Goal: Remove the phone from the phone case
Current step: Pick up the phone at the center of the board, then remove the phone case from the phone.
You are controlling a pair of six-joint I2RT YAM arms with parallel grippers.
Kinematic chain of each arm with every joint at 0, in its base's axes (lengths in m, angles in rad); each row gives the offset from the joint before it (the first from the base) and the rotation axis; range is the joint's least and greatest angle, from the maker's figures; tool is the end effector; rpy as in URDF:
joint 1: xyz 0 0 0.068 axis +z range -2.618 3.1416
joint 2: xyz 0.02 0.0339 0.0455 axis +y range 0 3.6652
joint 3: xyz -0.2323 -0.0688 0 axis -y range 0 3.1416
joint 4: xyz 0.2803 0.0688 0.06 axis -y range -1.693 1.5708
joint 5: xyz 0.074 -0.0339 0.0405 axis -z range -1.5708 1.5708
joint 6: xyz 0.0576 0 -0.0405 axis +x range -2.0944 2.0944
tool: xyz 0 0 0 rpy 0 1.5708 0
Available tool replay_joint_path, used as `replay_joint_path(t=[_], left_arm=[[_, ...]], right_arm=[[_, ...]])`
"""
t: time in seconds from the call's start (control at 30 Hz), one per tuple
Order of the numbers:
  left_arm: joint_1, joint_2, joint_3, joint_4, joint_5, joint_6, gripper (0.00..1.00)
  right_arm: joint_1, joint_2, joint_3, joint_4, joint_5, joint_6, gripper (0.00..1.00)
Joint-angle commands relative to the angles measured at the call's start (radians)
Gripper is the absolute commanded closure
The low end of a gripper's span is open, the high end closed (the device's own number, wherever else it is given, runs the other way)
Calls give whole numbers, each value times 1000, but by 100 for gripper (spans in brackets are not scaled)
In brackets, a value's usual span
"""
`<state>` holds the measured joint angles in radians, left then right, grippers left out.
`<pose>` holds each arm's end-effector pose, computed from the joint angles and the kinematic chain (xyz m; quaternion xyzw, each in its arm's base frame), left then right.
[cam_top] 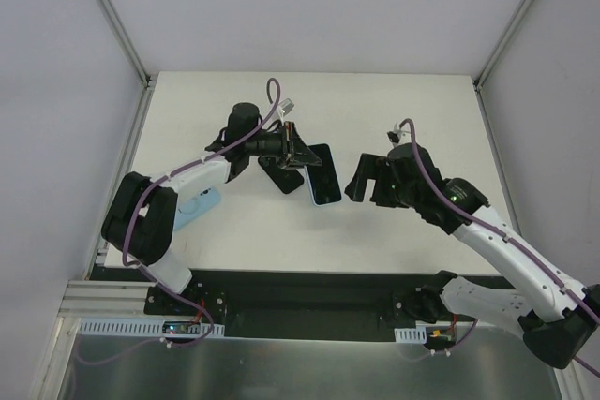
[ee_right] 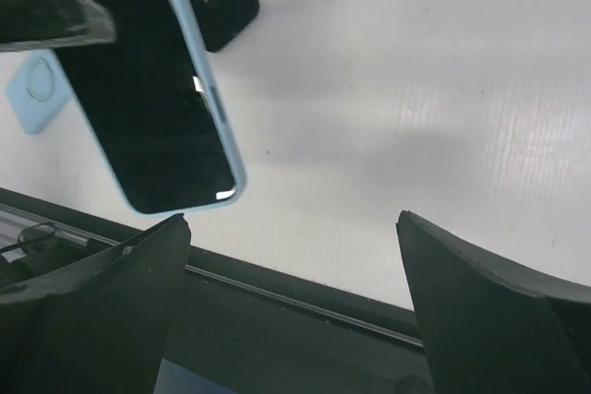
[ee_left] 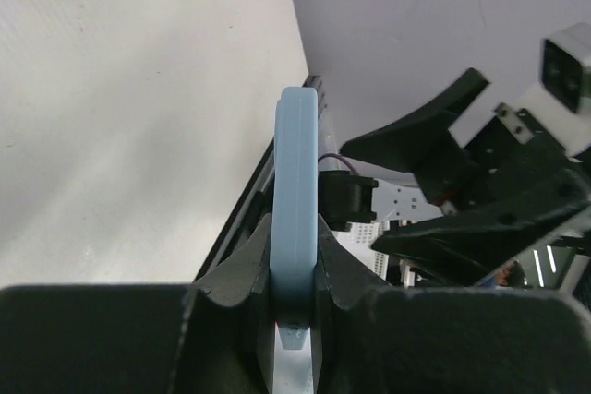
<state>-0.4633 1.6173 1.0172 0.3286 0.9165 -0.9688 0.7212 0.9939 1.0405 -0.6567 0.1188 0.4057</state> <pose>0.3384 -0.2201 0.2075 0.0805 0.7584 -0.6219 0.1780 0.2133 0.1784 0.3060 -0.1120 0.8786 0.2019 0.4181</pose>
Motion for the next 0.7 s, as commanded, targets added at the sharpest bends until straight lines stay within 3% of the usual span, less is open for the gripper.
replay_joint_path(t=[0.0, 0.67], left_arm=[[6, 15, -45, 355, 134, -203, 100], [8, -16, -60, 406, 130, -246, 100]], right_arm=[[-11, -18, -43, -23, 9, 36, 3], [-9, 60, -59, -6, 47, 50, 3]])
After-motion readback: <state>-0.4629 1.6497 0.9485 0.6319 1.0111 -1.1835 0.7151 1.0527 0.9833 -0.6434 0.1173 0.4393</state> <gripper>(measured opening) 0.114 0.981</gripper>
